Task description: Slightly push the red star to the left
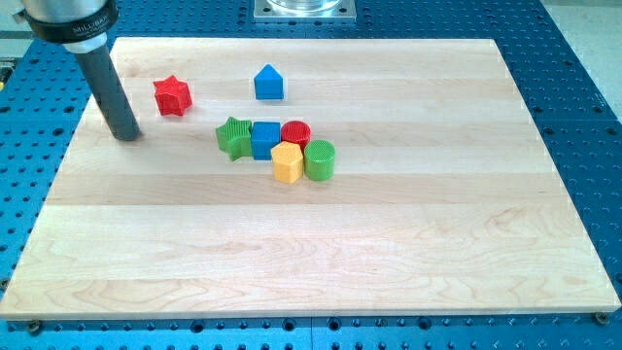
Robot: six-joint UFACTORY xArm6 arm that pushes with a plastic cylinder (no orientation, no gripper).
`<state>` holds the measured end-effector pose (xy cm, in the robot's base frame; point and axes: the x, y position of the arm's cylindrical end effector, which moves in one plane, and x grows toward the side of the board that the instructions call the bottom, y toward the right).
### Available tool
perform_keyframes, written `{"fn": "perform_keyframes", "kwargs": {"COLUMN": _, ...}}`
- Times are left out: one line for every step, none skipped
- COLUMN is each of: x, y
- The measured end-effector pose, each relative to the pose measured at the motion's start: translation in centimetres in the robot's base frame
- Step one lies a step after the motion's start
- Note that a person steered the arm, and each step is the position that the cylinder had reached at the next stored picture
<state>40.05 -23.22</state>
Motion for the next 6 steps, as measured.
{"fn": "perform_keyframes", "kwargs": {"x": 1.1, "y": 1.2}}
{"fn": "perform_keyframes", "kwargs": {"x": -2.0, "y": 9.4}}
{"fn": "perform_keyframes", "kwargs": {"x": -7.3, "y": 9.0}}
{"fn": "perform_keyframes", "kwargs": {"x": -7.8, "y": 5.7}}
{"fn": "perform_keyframes", "kwargs": {"x": -5.6, "y": 7.2}}
{"fn": "perform_keyframes", "kwargs": {"x": -2.5, "y": 1.6}}
